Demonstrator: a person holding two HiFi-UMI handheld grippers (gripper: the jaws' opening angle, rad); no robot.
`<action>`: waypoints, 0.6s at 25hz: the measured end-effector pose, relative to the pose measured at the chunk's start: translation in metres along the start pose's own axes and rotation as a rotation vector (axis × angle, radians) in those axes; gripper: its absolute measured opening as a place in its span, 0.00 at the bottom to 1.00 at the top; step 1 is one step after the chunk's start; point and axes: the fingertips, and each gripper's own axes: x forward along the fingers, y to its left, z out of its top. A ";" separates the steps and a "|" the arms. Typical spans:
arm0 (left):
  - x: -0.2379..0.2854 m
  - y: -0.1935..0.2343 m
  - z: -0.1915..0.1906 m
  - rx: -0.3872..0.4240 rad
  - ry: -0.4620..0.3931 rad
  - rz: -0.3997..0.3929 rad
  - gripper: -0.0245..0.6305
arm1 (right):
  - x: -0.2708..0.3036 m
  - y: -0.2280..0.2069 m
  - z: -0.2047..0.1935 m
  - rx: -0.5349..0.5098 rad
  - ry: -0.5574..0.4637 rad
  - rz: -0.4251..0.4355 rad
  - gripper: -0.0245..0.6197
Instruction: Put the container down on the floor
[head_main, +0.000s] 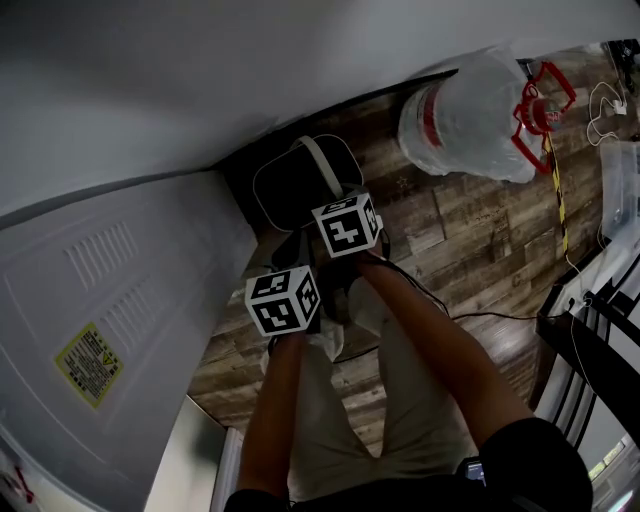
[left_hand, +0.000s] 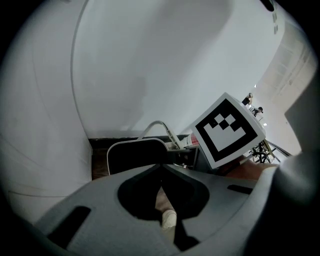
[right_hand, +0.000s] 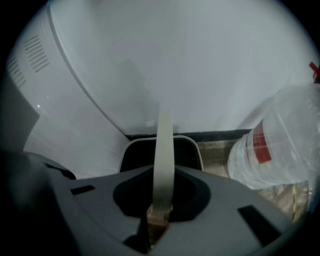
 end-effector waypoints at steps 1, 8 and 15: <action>0.001 -0.002 0.000 0.004 0.003 -0.002 0.06 | 0.000 -0.002 -0.003 0.002 0.005 0.001 0.09; 0.007 -0.013 0.000 0.008 0.019 -0.015 0.06 | 0.000 -0.018 -0.019 0.054 0.033 0.030 0.09; 0.017 -0.027 -0.001 0.029 0.041 -0.037 0.06 | 0.000 -0.032 -0.028 0.077 0.046 0.032 0.09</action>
